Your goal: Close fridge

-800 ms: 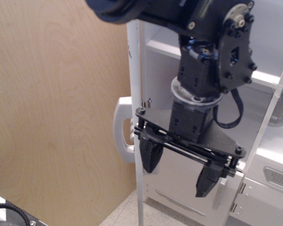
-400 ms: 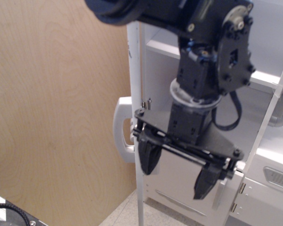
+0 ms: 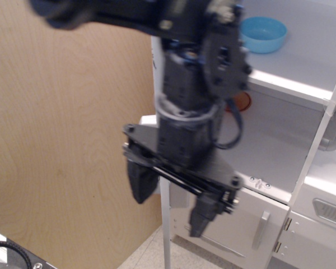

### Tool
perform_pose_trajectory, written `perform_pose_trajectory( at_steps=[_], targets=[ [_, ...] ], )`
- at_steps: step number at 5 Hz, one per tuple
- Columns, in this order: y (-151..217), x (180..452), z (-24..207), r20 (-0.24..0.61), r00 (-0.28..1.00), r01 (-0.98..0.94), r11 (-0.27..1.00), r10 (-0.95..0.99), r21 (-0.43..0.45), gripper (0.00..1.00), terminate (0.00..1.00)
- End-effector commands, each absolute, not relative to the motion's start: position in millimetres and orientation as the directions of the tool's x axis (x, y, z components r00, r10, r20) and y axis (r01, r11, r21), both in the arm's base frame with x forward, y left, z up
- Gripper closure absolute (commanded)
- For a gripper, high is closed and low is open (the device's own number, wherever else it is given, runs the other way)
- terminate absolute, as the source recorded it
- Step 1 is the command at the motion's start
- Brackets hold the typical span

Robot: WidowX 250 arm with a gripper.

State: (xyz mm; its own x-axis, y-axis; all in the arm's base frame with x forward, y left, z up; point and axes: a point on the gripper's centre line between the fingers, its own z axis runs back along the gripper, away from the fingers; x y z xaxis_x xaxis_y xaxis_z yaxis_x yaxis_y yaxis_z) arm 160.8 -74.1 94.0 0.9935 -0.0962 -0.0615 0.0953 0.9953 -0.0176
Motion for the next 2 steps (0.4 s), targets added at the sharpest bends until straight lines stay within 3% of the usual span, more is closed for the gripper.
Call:
perform_pose_trajectory(
  at_steps=[1, 2],
  targets=[
    [-49.9, 157.1, 108.1, -0.007, 0.991, 0.130, 0.991, -0.130, -0.023, 0.00, 0.00],
    [-35.6, 155.4, 108.8, -0.011, 0.988, 0.154, 0.988, -0.154, -0.023, 0.00, 0.00]
  ],
)
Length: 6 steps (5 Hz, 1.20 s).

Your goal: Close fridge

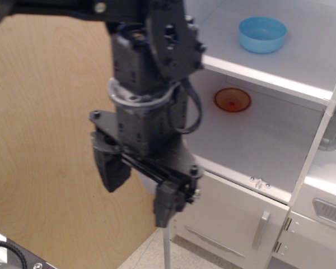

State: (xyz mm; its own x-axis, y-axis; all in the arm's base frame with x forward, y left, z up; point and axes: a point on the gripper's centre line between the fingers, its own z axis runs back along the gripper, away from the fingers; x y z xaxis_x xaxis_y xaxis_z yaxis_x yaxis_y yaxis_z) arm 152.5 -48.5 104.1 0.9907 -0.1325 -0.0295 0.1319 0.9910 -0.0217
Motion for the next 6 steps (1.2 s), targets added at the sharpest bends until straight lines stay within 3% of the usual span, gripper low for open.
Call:
perform_pose_trajectory(
  at_steps=[1, 4, 6],
  targets=[
    [-17.7, 157.1, 110.9, 0.002, 0.990, 0.142, 0.990, -0.142, -0.027, 0.00, 0.00],
    [31.9, 199.0, 120.9, 0.016, 1.000, 0.006, 0.999, -0.006, -0.034, 0.00, 0.00],
    [15.1, 221.3, 121.0, 0.006, 1.000, -0.001, 1.000, 0.001, -0.014, 0.00, 0.00]
  ],
)
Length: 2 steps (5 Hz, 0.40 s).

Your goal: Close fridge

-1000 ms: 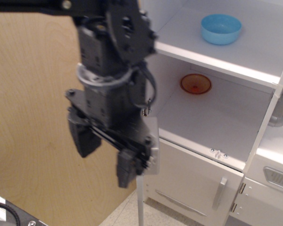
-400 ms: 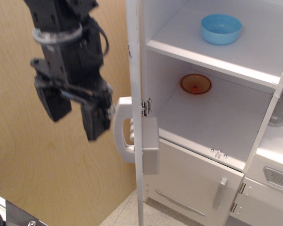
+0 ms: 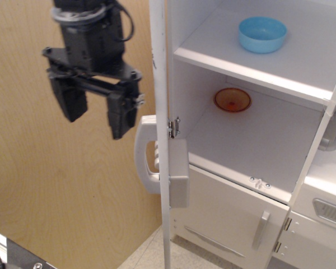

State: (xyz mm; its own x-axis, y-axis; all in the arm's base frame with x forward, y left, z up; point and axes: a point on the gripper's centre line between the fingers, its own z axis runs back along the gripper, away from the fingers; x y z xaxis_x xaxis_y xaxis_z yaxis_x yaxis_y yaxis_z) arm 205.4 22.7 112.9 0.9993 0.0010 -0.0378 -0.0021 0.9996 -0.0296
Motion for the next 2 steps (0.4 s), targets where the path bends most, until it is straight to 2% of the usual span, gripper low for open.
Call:
perform_pose_trajectory(
  at_steps=[1, 2],
  targets=[
    [-0.9, 236.5, 120.0, -0.001, 1.000, -0.005, 0.999, 0.005, -0.037, 0.00, 0.00],
    [-11.3, 258.1, 122.8, 0.035, 0.997, -0.065, 0.998, 0.065, -0.010, 0.00, 0.00]
  ],
)
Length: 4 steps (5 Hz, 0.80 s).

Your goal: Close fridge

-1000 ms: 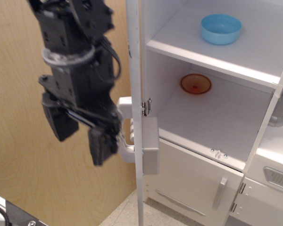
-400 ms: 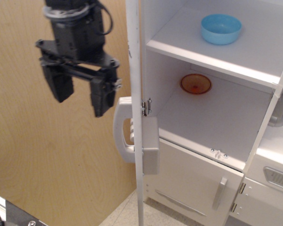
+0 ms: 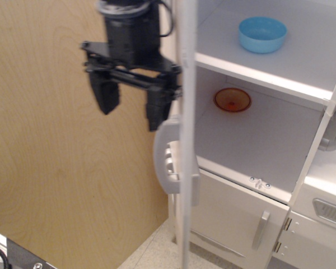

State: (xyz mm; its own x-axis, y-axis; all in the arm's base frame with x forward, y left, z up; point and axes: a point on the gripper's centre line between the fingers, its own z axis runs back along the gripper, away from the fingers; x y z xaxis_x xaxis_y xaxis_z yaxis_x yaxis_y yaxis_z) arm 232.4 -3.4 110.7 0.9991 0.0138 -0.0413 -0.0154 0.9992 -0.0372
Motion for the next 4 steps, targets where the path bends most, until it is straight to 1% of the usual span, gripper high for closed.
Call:
perform_pose_trajectory(
  at_steps=[1, 2, 3, 4],
  targets=[
    [-17.3, 284.4, 127.8, 0.047, 0.992, -0.114, 0.993, 0.115, -0.019, 0.00, 0.00],
    [-20.4, 313.7, 130.5, 0.067, 0.986, -0.154, 0.988, 0.156, -0.029, 0.00, 0.00],
    [-21.8, 330.8, 131.4, 0.104, 0.980, -0.169, 0.986, 0.168, 0.002, 0.00, 0.00],
    [-21.6, 342.7, 132.7, 0.108, 0.977, -0.183, 0.983, 0.184, -0.015, 0.00, 0.00]
  ],
)
